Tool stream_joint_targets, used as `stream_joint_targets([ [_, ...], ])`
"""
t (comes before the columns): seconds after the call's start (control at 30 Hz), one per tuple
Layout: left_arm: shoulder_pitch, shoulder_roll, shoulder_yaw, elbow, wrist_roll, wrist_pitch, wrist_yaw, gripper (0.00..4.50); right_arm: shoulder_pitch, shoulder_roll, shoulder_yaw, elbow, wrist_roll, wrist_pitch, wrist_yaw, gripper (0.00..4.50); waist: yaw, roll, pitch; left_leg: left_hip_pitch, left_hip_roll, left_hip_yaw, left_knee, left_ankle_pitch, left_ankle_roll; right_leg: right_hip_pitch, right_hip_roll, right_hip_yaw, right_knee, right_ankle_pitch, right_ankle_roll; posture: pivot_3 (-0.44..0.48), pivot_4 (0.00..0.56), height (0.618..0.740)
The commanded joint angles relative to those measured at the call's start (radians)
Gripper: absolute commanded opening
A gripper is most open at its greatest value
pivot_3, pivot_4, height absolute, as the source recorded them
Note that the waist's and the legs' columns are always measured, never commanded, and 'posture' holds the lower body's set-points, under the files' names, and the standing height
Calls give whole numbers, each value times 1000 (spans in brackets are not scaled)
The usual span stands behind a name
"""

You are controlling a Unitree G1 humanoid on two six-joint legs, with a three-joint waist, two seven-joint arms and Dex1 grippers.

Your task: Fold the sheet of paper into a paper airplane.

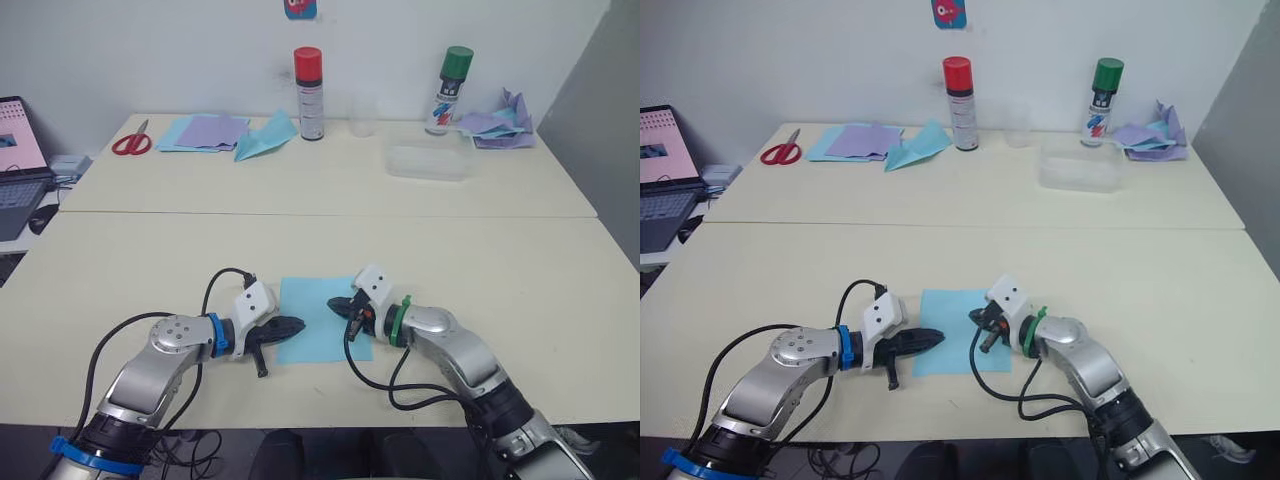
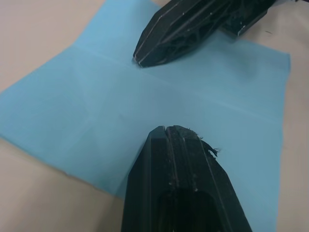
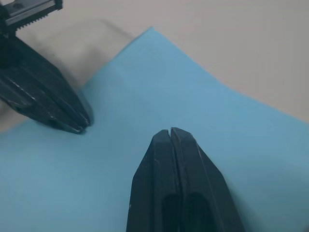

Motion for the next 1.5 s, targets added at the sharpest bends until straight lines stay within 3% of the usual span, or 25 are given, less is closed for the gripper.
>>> stream_joint_targets([
  [0.03,30,22,-11,15,19,32,-1,0,41,-45,-90,13,-31,41,-60,11,2,0,-1,0,0,0,0,0,0,0,0,0,0,0,0,0,150,740],
  [0.23,24,22,-14,30,22,26,-5,0,57,-65,-161,-36,-33,18,-83,11,2,0,-1,9,-1,0,1,0,0,10,-1,1,-2,2,2,0,150,740],
  [0.4,13,23,-17,44,24,21,-12,0,49,-40,-191,-141,24,-105,-8,11,1,4,1,9,-1,0,1,0,0,11,-1,0,-2,2,1,0,150,740],
  [0.57,5,23,-22,62,35,5,-15,0,36,27,-172,-135,42,-203,32,11,0,4,1,9,0,-1,1,0,0,11,0,0,-2,2,1,0,150,740],
  [0.73,0,30,-16,55,31,9,-15,0,7,40,-88,-94,-2,-182,70,11,0,4,1,9,-1,0,1,0,0,11,-1,0,-2,2,1,0,150,740],
  [0.97,-40,28,40,-12,-26,83,7,0,-13,-39,72,-19,-120,-97,144,11,0,3,2,9,0,0,1,0,0,11,-1,0,-2,2,1,0,150,740],
  [1.23,-134,-114,83,-112,-128,258,142,0,-50,-41,100,26,-179,-85,154,11,0,1,3,5,-1,-1,1,0,0,8,0,0,-3,2,2,0,150,740],
  [1.5,-84,-80,21,39,35,151,208,0,-45,-30,80,24,-181,-62,149,11,0,1,2,5,0,-2,1,0,0,7,1,-1,-2,2,1,0,150,740],
])
